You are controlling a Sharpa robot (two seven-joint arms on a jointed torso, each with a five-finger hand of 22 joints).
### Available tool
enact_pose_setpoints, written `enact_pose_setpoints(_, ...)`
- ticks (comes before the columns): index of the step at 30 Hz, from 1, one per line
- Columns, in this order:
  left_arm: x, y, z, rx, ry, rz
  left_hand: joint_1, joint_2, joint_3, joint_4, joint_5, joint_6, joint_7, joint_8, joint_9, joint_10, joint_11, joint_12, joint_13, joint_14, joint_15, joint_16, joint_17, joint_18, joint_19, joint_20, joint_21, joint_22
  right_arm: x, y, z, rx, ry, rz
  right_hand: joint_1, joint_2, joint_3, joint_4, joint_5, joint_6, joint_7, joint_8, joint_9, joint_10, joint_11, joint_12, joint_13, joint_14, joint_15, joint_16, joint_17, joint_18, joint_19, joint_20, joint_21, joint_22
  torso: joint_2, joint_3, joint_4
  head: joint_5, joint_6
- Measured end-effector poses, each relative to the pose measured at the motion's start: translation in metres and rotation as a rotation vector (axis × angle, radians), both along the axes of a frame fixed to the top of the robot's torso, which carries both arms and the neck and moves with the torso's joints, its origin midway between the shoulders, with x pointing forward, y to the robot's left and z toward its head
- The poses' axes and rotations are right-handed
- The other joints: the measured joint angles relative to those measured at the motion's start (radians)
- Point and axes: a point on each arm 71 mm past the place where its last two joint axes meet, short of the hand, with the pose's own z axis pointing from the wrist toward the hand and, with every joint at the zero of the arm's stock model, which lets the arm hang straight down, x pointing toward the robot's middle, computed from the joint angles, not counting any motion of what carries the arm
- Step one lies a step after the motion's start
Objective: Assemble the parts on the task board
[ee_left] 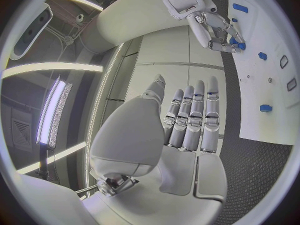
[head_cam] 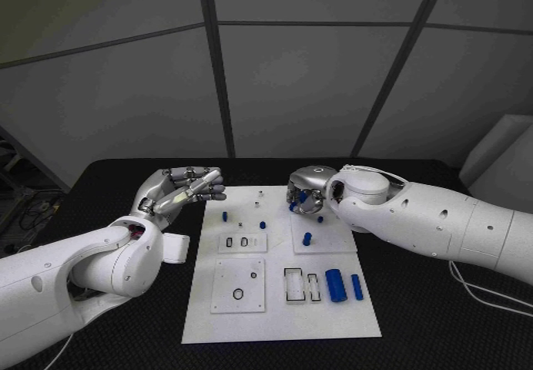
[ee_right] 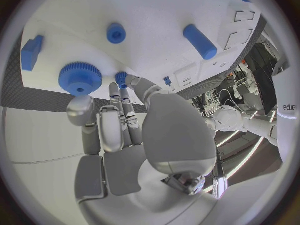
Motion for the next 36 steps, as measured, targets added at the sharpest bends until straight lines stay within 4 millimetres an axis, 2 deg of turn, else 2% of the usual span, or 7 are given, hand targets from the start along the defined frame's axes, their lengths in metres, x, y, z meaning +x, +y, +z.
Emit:
enact_pose_setpoints(4,0.000,0.000,0.000,0.000,0.000,0.000,0.000,0.000,0.000,0.000,0.000,0.000,0.000,0.000,0.000,0.000,0.000,0.000,0.000,0.000,0.000,0.000,0.000,0.000,0.000,0.000,0.000,0.000,0.000,0.001,0.000,-0.003,0.004,0.001,0.004,0.004,0.001,0.001,0.000,0.003,-0.003,0.000,0.000,0.000,0.000,0.000,0.000,0.000,0.000,0.004,0.001,0.000,0.000,0.000,0.000,0.002,0.001,0.0000,0.0002,0.000,-0.002)
enact_pose_setpoints(6,0.000,0.000,0.000,0.000,0.001,0.000,0.000,0.000,0.000,0.000,0.000,0.000,0.000,0.000,0.000,0.000,0.000,0.000,0.000,0.000,0.000,0.000,0.000,0.000,0.000,0.000,0.000,0.000,0.001,0.001,-0.001,-0.004,0.005,0.001,0.004,0.004,0.006,0.002,0.000,0.009,0.000,0.001,0.001,0.006,-0.002,0.000,0.000,0.000,0.000,0.004,0.002,0.000,0.000,0.000,0.004,0.004,0.001,0.0002,0.0005,0.000,-0.003)
enact_pose_setpoints(9,0.000,0.000,0.000,0.001,0.002,0.000,-0.003,0.003,-0.002,-0.002,0.000,0.000,0.000,0.000,0.000,0.000,0.000,-0.005,0.000,0.000,0.000,-0.004,0.001,0.000,0.000,0.000,0.000,0.000,0.001,0.001,-0.001,-0.006,0.007,0.000,0.014,0.014,0.018,-0.001,-0.002,0.019,0.000,0.005,0.003,0.020,-0.005,0.000,0.002,0.000,0.000,0.009,0.006,0.000,0.004,-0.004,0.008,0.010,0.001,0.0004,0.0010,0.000,-0.005)
enact_pose_setpoints(11,0.000,0.000,0.000,0.001,0.002,0.000,-0.004,0.004,-0.003,-0.003,0.000,0.000,0.000,0.000,0.000,0.000,0.000,-0.005,0.000,0.000,0.000,-0.004,0.001,0.000,0.000,0.000,0.000,0.000,0.002,0.000,-0.001,-0.007,0.008,-0.001,0.022,0.022,0.032,-0.004,-0.018,0.035,-0.001,0.012,0.005,0.031,-0.002,0.005,0.003,0.000,0.000,0.012,0.008,0.000,0.004,-0.004,0.013,0.015,0.001,0.0004,0.0011,0.000,-0.005)
enact_pose_setpoints(16,0.000,0.001,0.000,0.001,0.003,-0.001,-0.004,0.004,-0.003,-0.003,0.000,-0.004,0.004,-0.004,0.000,0.000,0.000,-0.005,0.000,0.000,0.000,-0.004,0.001,0.000,0.000,0.000,0.000,0.000,0.002,0.000,-0.001,-0.006,0.007,-0.001,0.042,0.033,0.064,-0.022,-0.056,0.060,-0.008,0.020,0.012,0.056,-0.009,0.009,0.007,-0.004,-0.004,0.019,0.014,0.000,0.007,-0.007,0.027,0.029,0.002,0.0004,0.0011,-0.001,-0.007)
enact_pose_setpoints(22,0.000,0.001,0.000,0.002,0.003,0.001,-0.004,0.004,-0.003,-0.003,0.000,-0.004,0.004,-0.004,0.000,-0.004,0.003,-0.005,0.000,0.000,0.000,-0.004,0.001,0.000,0.000,0.000,0.000,0.000,0.001,0.001,0.000,0.003,-0.003,0.001,0.057,0.038,0.082,-0.037,-0.061,0.068,-0.007,0.020,0.017,0.061,-0.004,0.011,0.010,-0.004,-0.004,0.021,0.019,0.000,0.013,-0.013,0.038,0.046,0.002,0.0006,0.0016,-0.001,-0.007)
enact_pose_setpoints(36,0.000,0.003,0.000,0.004,0.005,0.003,-0.004,0.004,-0.003,-0.003,0.000,-0.004,0.004,-0.009,-0.001,-0.004,0.003,-0.011,-0.001,0.003,0.003,-0.009,0.002,0.000,0.000,0.000,0.000,0.000,-0.003,0.006,0.011,0.099,-0.112,0.016,0.070,0.033,0.098,-0.048,-0.060,0.072,-0.004,0.020,0.022,0.061,-0.004,0.011,0.011,-0.004,-0.004,0.025,0.022,0.000,0.013,-0.013,0.048,0.056,0.002,0.0000,0.0020,0.004,0.005)
